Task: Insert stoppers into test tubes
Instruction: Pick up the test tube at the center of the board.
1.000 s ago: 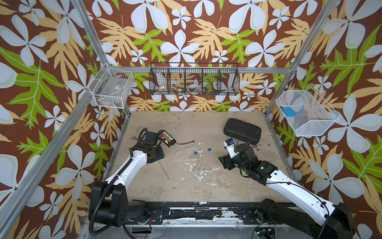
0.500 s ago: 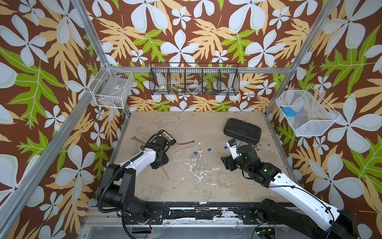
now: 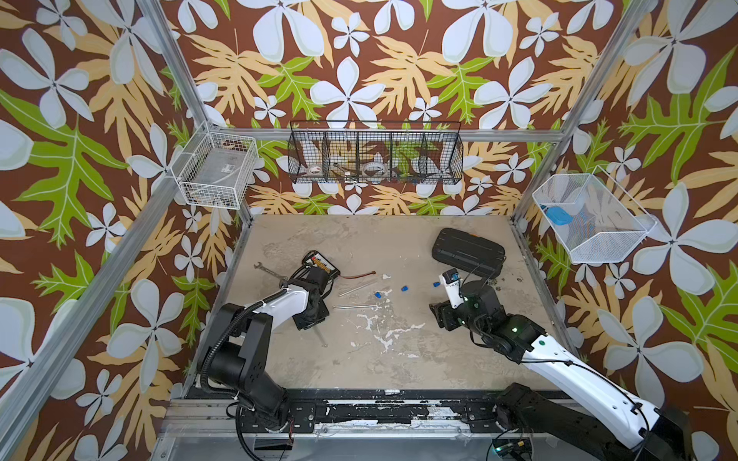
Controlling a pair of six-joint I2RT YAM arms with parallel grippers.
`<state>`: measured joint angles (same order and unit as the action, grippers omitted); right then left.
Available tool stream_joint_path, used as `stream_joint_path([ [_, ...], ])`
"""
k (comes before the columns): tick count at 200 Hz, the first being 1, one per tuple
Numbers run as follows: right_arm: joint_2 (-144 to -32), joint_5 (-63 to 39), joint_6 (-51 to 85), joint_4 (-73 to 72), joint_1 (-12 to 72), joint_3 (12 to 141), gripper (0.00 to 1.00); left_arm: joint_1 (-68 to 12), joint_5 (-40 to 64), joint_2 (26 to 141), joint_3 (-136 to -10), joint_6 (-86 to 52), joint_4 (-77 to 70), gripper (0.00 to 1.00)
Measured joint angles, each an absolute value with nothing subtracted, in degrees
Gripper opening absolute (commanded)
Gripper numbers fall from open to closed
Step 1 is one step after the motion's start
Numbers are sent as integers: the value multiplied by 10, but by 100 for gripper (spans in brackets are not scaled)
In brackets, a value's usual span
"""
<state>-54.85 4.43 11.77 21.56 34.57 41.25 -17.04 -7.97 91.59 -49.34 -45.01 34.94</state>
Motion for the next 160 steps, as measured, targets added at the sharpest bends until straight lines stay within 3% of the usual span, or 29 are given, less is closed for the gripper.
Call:
stream_joint_path([
  [72, -542, 45, 129, 223, 346, 413, 70, -173, -84, 901, -482, -430, 336, 21],
  [134, -533, 48, 137, 228, 346, 415, 69, -174, -84, 859, -469, -387, 327, 7],
  [160, -526, 49, 147, 229, 346, 421, 69, -174, -80, 838, -468, -367, 318, 6],
])
